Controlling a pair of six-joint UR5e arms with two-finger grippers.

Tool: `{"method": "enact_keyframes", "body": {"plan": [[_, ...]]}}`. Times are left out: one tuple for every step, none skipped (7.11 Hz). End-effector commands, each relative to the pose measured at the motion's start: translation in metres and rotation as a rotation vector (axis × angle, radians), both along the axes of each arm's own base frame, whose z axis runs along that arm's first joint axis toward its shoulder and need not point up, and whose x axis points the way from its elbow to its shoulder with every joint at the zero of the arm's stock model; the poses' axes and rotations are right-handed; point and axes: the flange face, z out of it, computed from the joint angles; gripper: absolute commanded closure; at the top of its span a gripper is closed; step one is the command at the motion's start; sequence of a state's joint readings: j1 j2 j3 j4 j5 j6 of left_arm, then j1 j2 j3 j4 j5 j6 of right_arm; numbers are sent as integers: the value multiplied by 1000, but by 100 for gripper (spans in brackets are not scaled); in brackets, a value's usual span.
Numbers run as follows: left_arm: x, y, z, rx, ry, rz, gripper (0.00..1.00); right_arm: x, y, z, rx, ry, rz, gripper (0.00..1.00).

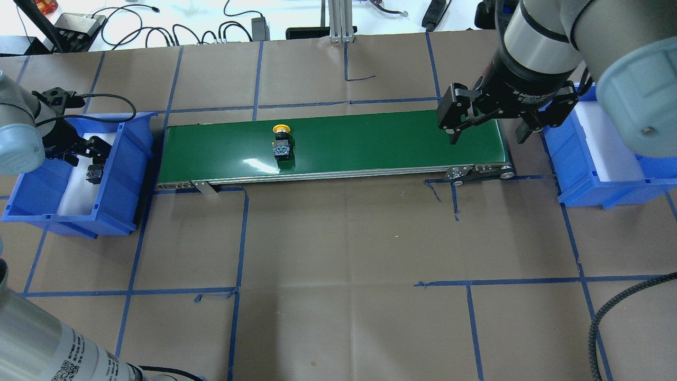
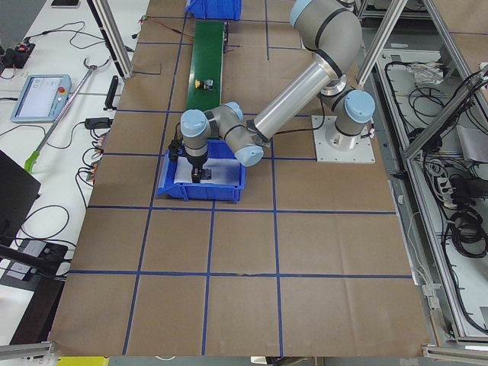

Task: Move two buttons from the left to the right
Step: 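Lower the left gripper and grasp the red-capped button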

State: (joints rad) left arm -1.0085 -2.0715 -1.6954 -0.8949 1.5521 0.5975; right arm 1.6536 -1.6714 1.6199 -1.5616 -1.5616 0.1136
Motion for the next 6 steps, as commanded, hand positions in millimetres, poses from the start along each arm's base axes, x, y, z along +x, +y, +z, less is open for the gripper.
{"method": "enact_keyframes", "body": {"plan": [[0, -1, -9, 10, 8, 0, 29, 0, 0, 0, -1, 0, 0, 0], [0, -1, -10, 12, 9, 0, 48, 0, 0, 0, -1, 1, 0, 0], [-1, -2, -8, 9, 6, 1, 76, 0, 0, -1, 0, 5, 0, 0], [-3, -2, 0, -1, 1, 1, 94, 0, 0, -2, 4, 3, 0, 0], [-5, -3, 10, -6, -2, 0, 100, 0, 0, -1, 2, 2, 0, 0], [-4, -7, 26, -19, -12, -3, 100, 0, 0, -3, 5, 4, 0, 0]]}}
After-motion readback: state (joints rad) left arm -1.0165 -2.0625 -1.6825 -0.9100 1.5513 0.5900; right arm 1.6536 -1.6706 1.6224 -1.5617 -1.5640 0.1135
